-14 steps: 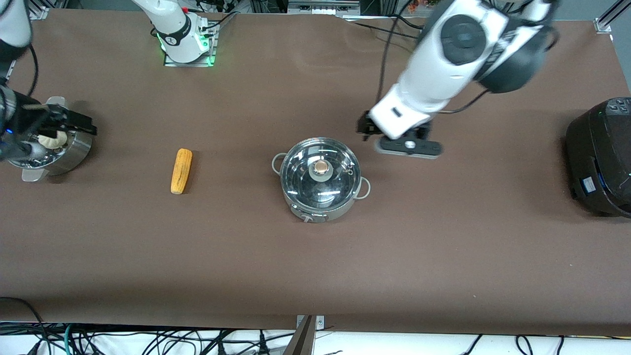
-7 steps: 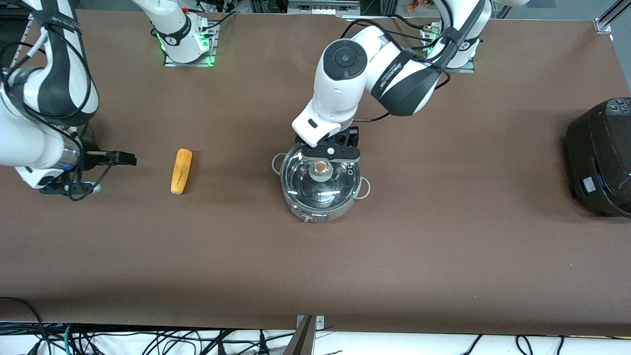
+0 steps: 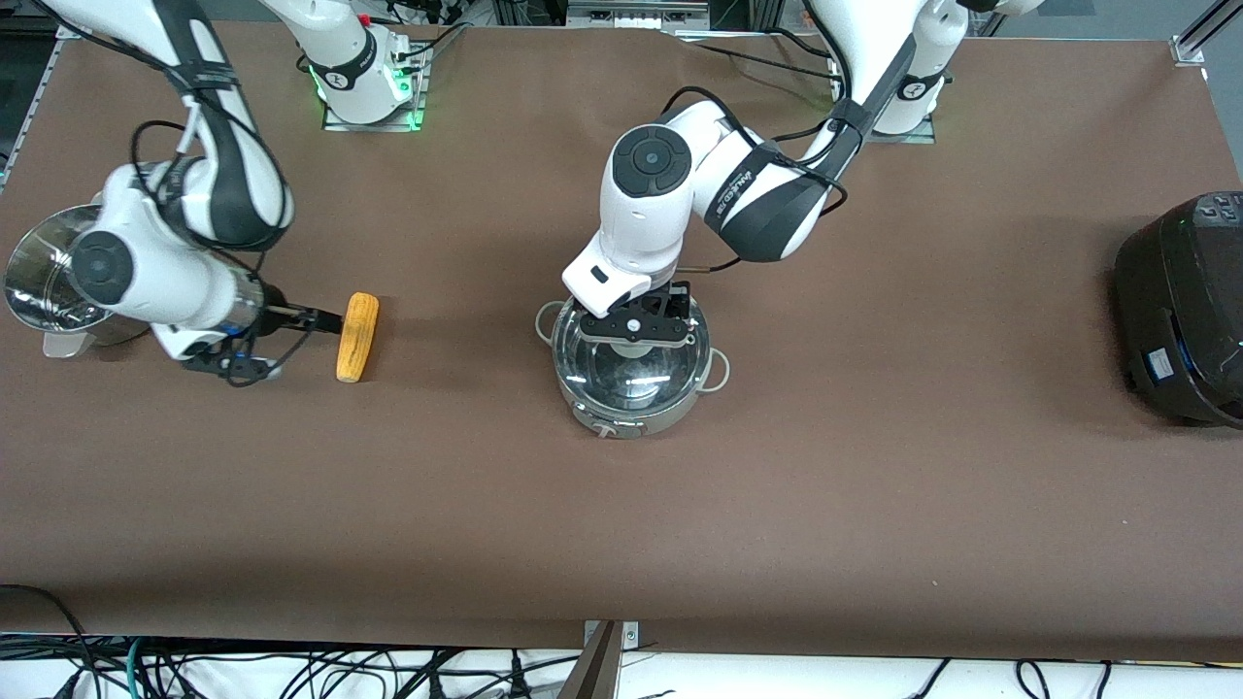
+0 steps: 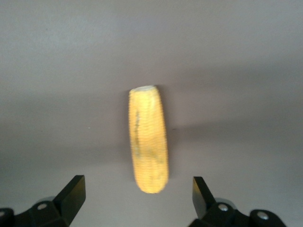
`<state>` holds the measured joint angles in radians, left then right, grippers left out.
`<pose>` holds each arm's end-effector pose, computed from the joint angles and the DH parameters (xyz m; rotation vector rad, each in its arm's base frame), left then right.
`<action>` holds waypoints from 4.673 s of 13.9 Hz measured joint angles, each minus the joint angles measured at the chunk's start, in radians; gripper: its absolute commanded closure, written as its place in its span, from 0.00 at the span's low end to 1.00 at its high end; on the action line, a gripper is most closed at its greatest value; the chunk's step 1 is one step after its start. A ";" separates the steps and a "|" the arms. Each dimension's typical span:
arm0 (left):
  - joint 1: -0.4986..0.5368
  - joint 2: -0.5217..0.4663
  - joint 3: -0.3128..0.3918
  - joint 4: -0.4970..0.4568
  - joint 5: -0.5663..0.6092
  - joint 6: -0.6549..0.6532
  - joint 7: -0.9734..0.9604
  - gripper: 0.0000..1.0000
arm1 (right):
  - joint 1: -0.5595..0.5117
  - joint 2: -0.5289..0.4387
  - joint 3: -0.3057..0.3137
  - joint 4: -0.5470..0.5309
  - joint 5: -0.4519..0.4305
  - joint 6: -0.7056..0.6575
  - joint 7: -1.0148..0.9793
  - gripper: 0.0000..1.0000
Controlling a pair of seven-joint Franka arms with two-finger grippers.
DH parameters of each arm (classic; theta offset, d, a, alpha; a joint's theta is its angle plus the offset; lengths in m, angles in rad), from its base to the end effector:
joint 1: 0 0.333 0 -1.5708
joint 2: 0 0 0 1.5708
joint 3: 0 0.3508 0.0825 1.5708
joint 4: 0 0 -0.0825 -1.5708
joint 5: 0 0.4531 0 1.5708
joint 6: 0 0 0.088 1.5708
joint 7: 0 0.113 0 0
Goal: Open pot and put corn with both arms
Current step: 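Grasp the lid knob with the left gripper while the right gripper grasps the corn, then lift the lid with the left gripper while the right gripper lifts the corn, then lower the corn into the pot while the left gripper sets the lid down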
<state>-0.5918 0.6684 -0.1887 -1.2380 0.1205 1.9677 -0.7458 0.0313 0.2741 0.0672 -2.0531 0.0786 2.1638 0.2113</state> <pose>0.6236 -0.5504 0.3848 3.0886 -0.0514 0.0783 0.6258 0.0649 0.2721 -3.0661 0.2506 0.2675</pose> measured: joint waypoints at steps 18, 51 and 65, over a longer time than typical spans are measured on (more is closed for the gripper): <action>-0.031 0.077 0.005 0.010 0.062 0.045 -0.037 0.39 | 0.024 0.146 0.008 -0.038 -0.022 0.127 0.012 1.00; 0.559 -0.072 0.050 -0.111 -0.006 -0.092 0.993 0.68 | 0.385 0.138 0.042 0.715 0.150 -0.439 0.606 0.98; 0.646 -0.036 0.049 -0.459 -0.006 0.337 1.063 0.25 | 0.591 0.491 0.038 0.706 0.066 0.087 0.855 0.98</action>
<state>0.0543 0.6320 -0.1397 -1.6974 0.1144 2.3050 0.3176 0.6219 0.7655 0.1053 -1.3471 0.1443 2.2509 1.0665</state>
